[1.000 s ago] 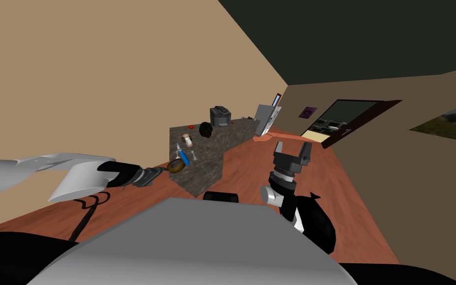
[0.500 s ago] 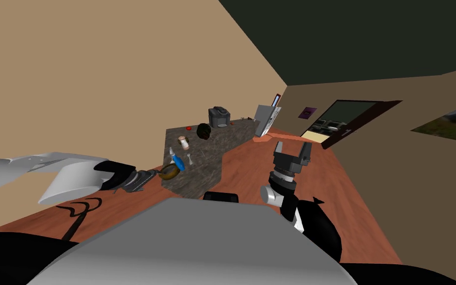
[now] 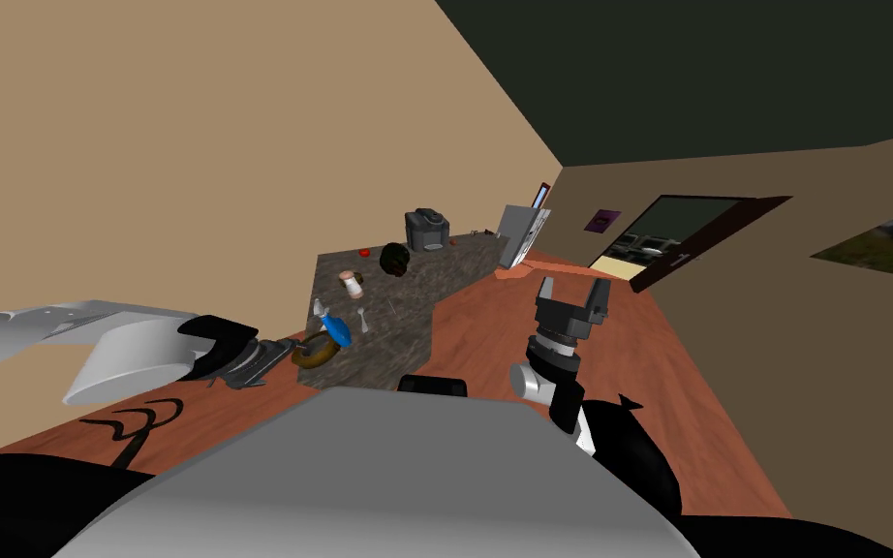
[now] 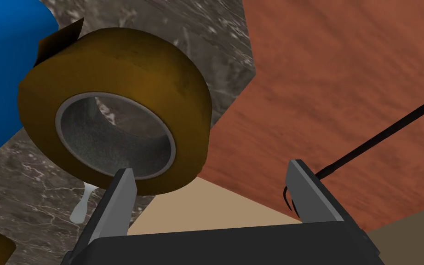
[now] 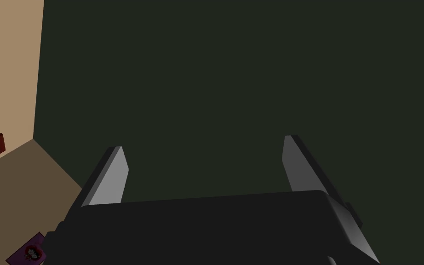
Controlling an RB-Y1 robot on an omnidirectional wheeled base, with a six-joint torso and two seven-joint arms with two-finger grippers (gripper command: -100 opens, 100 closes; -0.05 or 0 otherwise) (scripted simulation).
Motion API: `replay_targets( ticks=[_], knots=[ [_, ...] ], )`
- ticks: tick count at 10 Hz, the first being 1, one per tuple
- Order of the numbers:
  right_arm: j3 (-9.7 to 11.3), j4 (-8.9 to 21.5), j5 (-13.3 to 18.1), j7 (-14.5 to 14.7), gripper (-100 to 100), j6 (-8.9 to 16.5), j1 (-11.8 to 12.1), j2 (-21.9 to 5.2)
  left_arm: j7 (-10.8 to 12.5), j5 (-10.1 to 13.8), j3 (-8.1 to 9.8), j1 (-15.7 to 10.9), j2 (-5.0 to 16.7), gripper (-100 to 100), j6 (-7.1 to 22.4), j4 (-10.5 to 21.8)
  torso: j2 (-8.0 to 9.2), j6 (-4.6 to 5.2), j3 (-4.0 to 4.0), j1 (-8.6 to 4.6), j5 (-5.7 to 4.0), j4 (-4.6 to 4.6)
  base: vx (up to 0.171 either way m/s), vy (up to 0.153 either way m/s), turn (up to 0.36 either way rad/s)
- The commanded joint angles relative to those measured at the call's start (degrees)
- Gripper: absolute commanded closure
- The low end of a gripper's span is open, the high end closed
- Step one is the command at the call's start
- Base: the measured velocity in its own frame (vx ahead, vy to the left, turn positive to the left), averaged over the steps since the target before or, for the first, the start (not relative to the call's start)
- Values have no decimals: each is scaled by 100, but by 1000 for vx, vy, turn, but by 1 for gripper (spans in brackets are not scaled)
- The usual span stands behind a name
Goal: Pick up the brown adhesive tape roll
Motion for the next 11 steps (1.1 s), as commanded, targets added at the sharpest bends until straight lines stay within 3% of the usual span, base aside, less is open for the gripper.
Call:
replay_targets(
  ticks=[1,2,3,4,5,11],
  knots=[
    [0,0,0,0,0,0,0,0,-22,232,-54,33,20,-100,65,-15,0,0,0,0,0,0,71,-39,32],
    [0,0,0,0,0,0,0,0,-27,313,-91,57,4,-100,85,-25,8,-3,5,-5,-1,2,21,-29,77],
    [0,0,0,0,0,0,0,0,-78,311,3,96,-17,-100,82,14,24,-2,14,-1,0,6,7,-9,11],
    [0,0,0,0,0,0,-1,0,-103,336,12,107,-20,0,93,18,32,-1,19,5,1,8,0,0,0],
    [0,0,0,0,0,0,-1,0,-51,435,-23,153,-153,-100,97,175,36,-2,21,8,2,9,-75,11,-312],
    [0,1,0,0,0,1,-3,-1,121,792,-141,319,-622,-100,116,724,81,1,48,20,4,20,-124,10,-322]
  ],
)
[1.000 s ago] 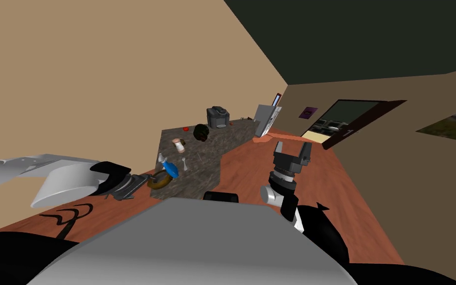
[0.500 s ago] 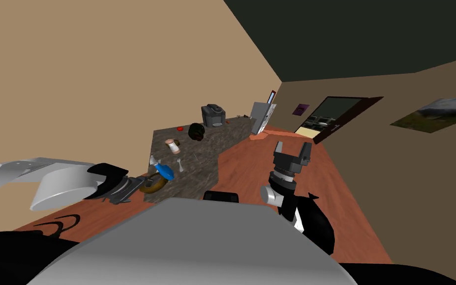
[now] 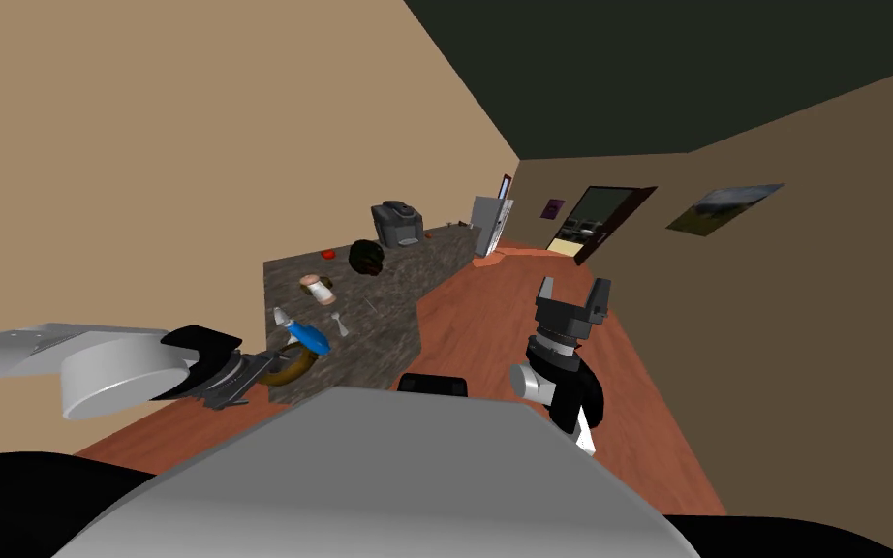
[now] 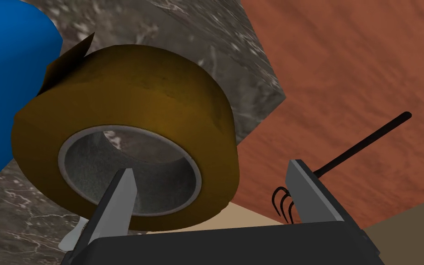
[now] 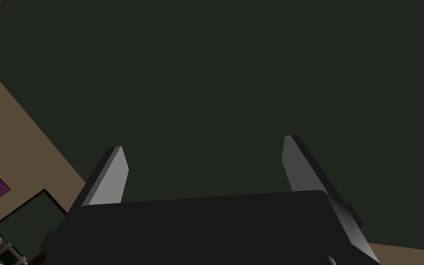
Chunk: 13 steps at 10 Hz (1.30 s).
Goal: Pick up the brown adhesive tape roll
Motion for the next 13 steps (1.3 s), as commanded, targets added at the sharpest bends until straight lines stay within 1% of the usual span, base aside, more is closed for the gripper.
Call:
replay_targets(
  ticks=[1,2,3,7,8,9,10,13],
  knots=[
    [0,0,0,0,0,0,0,0,180,33,-137,13,-45,-100,-60,104,0,0,0,0,0,0,-144,-4,-374],
    [0,0,0,0,0,0,0,0,166,-77,-114,3,-33,-100,-30,51,3,-2,3,-3,-2,1,-60,1,-64],
    [-1,0,0,0,0,0,3,0,217,-89,-132,2,-30,100,-51,53,-17,-9,-7,1,-1,-1,-10,0,10],
    [-1,-1,0,0,0,-1,3,0,205,-92,-128,0,-28,100,-49,51,-42,-14,-23,6,2,-8,-1,0,-4],
    [-1,-1,0,0,0,-1,3,0,205,-92,-128,0,-28,0,-50,50,-43,-14,-23,5,1,-8,0,0,0],
    [-1,-1,0,0,0,-1,3,0,156,-18,-120,-11,22,100,-62,25,-43,-14,-23,5,0,-8,34,3,233],
    [-2,-1,0,0,0,-1,5,0,131,-69,-103,-34,89,100,-65,-53,-48,-28,-26,6,-1,-9,80,-10,330],
    [-2,-1,0,0,0,-1,5,-1,57,-222,-52,-106,290,100,-73,-288,-82,-20,-45,2,-4,-15,113,4,250]
  ],
)
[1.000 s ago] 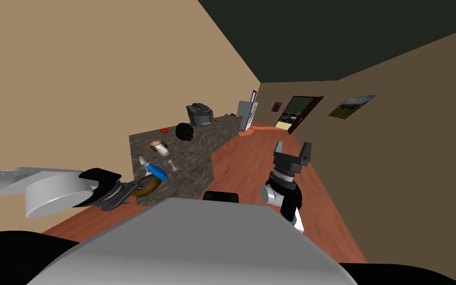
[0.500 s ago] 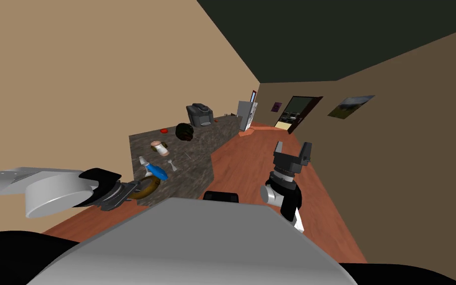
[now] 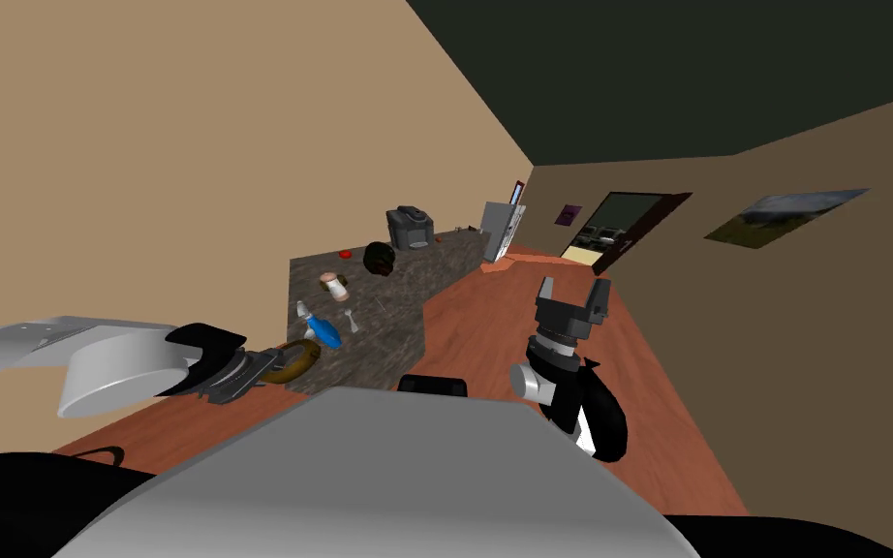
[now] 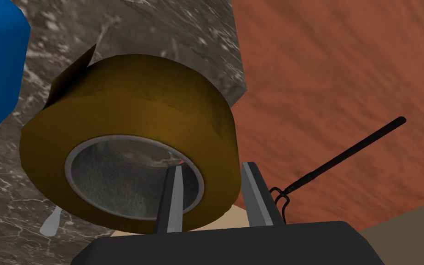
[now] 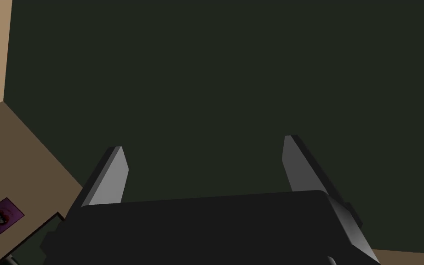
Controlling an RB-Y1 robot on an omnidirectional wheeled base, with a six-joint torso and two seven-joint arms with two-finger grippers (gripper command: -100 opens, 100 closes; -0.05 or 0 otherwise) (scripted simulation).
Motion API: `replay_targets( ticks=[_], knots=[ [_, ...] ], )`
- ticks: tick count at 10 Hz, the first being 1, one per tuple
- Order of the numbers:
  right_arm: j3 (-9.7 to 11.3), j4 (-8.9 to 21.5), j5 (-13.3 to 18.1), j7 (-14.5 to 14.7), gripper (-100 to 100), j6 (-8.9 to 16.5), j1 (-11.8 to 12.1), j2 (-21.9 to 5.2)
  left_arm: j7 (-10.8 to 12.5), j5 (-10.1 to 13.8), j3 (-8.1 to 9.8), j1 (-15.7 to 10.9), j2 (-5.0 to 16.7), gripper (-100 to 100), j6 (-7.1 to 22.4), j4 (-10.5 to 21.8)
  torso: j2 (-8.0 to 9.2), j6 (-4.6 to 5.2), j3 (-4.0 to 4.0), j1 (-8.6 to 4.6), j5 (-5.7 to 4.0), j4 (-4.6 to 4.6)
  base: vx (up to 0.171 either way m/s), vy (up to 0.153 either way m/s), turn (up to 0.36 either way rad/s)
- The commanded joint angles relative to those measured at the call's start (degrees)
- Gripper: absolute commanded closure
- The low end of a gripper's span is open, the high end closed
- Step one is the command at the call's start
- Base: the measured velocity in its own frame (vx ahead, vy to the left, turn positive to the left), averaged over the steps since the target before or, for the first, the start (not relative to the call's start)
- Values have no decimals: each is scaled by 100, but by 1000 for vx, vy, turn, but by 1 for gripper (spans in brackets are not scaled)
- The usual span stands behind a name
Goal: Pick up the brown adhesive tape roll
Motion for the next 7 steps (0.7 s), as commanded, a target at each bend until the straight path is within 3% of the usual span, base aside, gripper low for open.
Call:
replay_targets(
  ticks=[1,5,6,7],
  knots=[
    [0,0,0,0,0,0,0,0,-120,-19,36,-16,107,100,-22,-95,0,0,0,0,0,0,107,0,288],
    [0,0,0,0,0,0,0,0,-218,-223,104,-111,374,100,-33,-409,5,7,2,-8,-9,0,103,-13,261],
    [0,0,0,0,0,0,0,0,-207,-185,99,-95,323,100,-21,-354,6,9,3,-13,-10,1,45,-17,58],
    [1,0,0,0,0,0,-2,0,-203,-193,94,-96,331,0,-25,-366,19,17,10,-12,-10,3,7,-3,-11]
  ],
)
